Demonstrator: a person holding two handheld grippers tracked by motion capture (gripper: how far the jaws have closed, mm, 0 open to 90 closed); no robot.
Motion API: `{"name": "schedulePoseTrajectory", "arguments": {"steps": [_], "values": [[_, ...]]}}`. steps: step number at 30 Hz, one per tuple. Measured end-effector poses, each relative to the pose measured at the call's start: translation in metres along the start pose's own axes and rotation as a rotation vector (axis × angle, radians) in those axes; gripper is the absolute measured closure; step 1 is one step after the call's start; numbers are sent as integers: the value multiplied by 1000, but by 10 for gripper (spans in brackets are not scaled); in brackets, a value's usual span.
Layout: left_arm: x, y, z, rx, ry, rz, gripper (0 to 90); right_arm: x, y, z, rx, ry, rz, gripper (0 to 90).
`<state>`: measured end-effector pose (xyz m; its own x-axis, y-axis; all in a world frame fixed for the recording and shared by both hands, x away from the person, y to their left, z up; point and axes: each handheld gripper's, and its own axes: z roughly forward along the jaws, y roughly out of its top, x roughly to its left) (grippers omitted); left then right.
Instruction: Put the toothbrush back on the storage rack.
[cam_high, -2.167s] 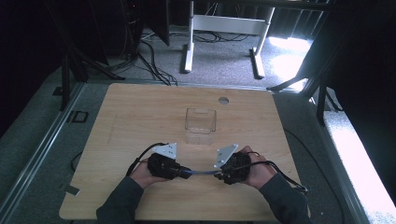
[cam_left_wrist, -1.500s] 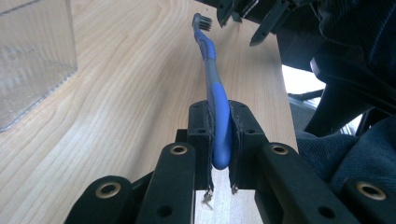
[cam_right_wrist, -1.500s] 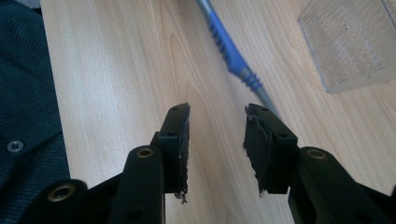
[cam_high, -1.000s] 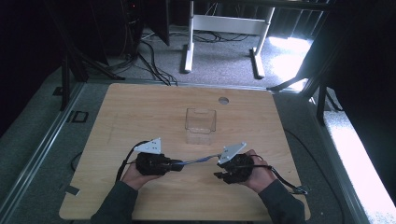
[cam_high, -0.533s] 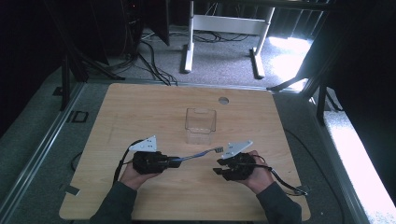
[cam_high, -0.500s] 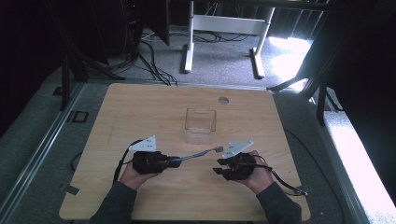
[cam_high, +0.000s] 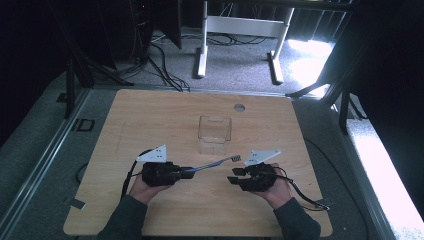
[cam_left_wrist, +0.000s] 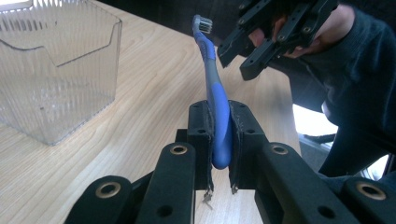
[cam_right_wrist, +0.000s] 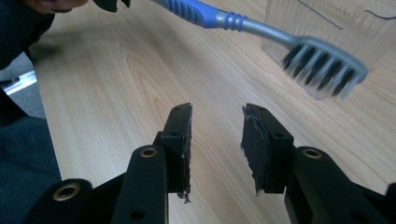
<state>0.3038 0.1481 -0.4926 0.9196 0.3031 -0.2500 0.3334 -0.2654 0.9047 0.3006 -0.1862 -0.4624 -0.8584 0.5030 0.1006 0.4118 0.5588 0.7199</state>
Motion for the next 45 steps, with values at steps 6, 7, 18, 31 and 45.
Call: {"name": "schedulePoseTrajectory", "arguments": {"steps": [6,7,18,31,45], "values": [[-1,1,0,-17,-7,2,812,-3,-2,-1,-51,18,50,619],[-1,2,0,-19,-9,1,812,-3,-3,-1,-61,23,56,619],[-3,8,5,-33,2,14,812,-5,-5,-1,-144,37,123,609],[-5,17,13,-69,8,19,812,-6,-5,-3,-219,41,175,601],[-7,17,20,-76,19,27,812,-9,-4,-5,-274,63,231,577]]}}
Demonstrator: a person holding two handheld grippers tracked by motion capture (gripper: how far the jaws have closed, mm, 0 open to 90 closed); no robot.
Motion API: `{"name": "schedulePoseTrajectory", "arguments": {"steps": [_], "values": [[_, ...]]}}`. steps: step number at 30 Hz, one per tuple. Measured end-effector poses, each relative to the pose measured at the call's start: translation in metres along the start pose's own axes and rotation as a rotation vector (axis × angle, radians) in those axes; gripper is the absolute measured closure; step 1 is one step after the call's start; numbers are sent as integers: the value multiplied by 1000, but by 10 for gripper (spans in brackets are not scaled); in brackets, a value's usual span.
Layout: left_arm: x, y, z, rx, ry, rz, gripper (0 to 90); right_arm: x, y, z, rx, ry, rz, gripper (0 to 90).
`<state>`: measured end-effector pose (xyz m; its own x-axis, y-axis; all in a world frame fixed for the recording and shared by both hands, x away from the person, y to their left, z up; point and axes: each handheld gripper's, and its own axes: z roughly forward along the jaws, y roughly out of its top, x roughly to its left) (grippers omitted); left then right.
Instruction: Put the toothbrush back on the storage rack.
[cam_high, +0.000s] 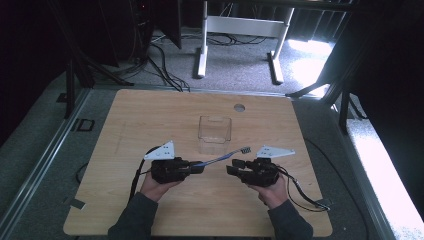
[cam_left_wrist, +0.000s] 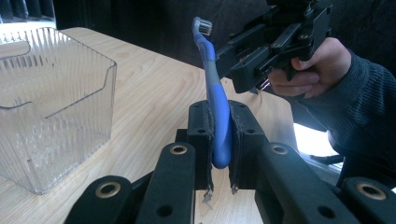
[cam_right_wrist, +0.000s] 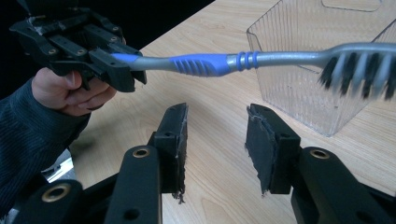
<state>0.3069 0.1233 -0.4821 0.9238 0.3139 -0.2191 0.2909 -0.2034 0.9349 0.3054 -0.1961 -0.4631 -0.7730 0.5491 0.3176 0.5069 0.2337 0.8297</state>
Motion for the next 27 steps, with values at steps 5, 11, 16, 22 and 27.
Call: {"name": "schedulePoseTrajectory", "arguments": {"steps": [5,11,16,22,27], "values": [[-2,0,1,-11,-6,4,811,-1,1,0,-17,-5,7,573],[-3,0,3,-13,-9,14,811,-1,1,0,-36,0,23,572],[-4,-1,6,-20,-12,15,811,-1,2,-1,-47,17,38,562],[-4,-1,8,-39,-26,7,811,-1,3,-3,-66,24,40,551],[-3,-2,9,-58,-37,-3,811,-1,4,-4,-79,30,44,542]]}}
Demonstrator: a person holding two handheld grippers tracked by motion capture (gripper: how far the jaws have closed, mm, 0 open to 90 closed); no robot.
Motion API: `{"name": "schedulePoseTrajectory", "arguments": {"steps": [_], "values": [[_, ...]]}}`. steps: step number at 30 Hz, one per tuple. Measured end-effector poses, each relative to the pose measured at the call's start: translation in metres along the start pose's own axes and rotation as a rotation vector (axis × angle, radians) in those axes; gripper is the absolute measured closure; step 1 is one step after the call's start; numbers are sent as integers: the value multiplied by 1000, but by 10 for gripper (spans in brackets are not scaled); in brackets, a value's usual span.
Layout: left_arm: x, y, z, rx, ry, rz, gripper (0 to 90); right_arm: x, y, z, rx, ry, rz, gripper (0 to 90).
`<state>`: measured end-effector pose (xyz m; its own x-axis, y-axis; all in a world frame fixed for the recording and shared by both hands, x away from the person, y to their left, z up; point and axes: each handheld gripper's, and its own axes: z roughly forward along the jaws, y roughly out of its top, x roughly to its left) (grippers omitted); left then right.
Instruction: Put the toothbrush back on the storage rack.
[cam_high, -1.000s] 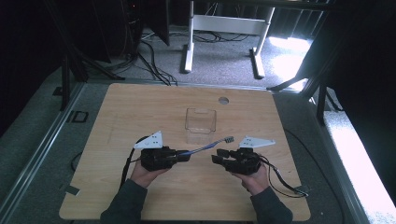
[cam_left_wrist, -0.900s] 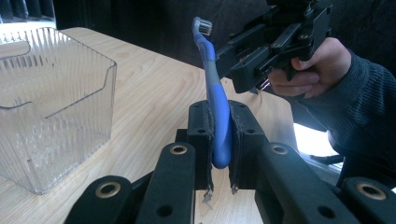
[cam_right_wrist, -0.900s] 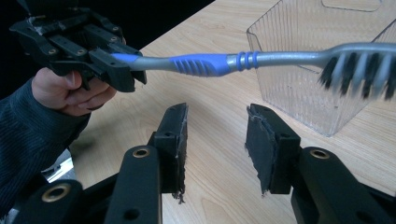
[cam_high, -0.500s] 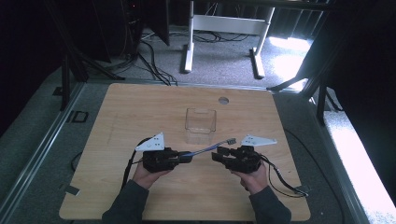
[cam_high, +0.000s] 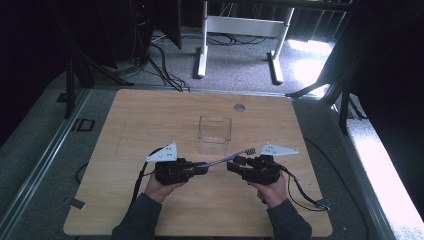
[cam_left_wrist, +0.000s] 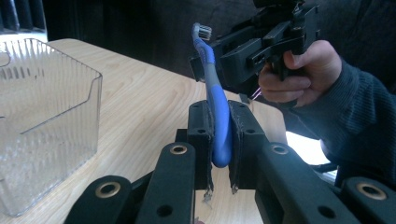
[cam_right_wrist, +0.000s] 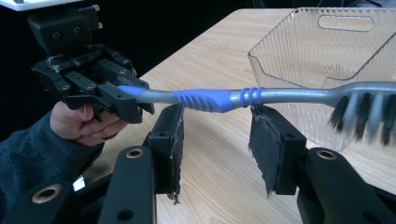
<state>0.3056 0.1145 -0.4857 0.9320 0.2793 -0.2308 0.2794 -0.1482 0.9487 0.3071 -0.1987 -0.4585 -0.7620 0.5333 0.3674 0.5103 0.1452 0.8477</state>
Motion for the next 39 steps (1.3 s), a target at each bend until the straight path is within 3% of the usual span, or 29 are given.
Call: {"name": "schedulePoseTrajectory", "arguments": {"steps": [13,21,30,38,39], "values": [[1,-3,3,-31,-27,-19,809,0,1,-1,-36,22,15,505],[0,-3,4,-36,-50,-15,808,-3,1,-2,-63,62,57,502],[-2,-4,9,-17,-66,-9,803,-6,1,-3,-100,112,102,525],[-3,-4,15,23,-53,-1,793,-7,1,-5,-118,126,103,596],[-4,-5,17,45,-49,6,785,-7,2,-7,-137,147,112,650]]}}
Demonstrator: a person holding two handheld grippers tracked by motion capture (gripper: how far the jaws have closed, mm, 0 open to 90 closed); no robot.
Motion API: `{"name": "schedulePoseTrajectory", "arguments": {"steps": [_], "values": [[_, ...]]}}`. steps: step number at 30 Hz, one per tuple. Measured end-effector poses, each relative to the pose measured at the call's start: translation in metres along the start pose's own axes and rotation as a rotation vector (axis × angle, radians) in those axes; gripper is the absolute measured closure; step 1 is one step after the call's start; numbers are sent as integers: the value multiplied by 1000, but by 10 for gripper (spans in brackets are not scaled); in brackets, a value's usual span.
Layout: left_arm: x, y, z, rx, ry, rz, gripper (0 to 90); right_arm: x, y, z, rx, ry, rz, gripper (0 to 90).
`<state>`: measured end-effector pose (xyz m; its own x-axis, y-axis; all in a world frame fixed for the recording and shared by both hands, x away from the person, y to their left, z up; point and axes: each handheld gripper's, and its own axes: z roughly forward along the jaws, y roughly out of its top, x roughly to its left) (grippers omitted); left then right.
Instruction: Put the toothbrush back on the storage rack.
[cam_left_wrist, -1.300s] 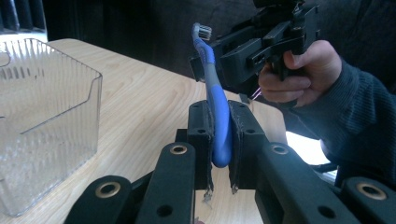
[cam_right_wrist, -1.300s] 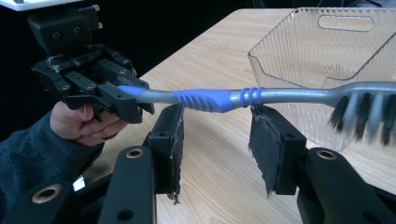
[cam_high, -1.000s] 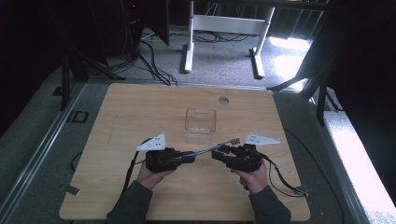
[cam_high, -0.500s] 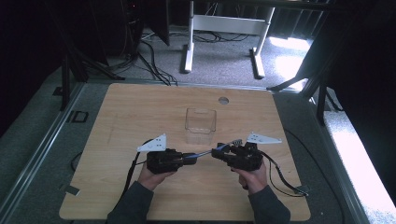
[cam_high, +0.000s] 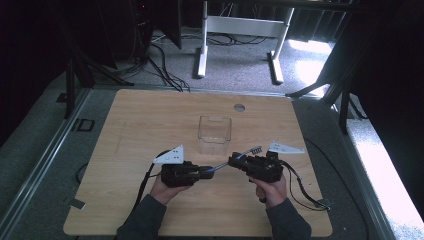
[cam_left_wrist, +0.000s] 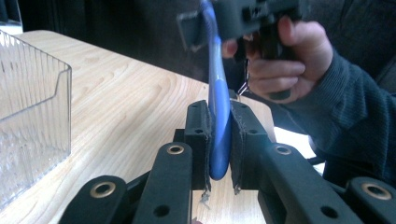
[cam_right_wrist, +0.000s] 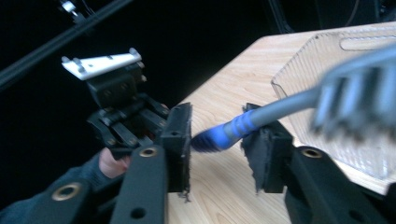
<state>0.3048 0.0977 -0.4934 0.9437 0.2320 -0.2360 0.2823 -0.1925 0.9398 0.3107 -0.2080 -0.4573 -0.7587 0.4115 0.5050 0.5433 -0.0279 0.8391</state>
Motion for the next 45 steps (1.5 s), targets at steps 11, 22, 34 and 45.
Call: {"name": "schedulePoseTrajectory", "arguments": {"steps": [11,22,34,45], "values": [[0,-3,7,60,73,-12,520,-3,1,-2,-39,69,39,783],[4,-5,-3,47,113,-30,437,-1,3,-7,-46,9,5,786],[7,-9,-16,53,151,-45,443,-2,4,-9,-34,-49,-23,786],[8,-13,-20,62,172,-55,444,-2,8,-10,-33,-70,-45,786]]}}
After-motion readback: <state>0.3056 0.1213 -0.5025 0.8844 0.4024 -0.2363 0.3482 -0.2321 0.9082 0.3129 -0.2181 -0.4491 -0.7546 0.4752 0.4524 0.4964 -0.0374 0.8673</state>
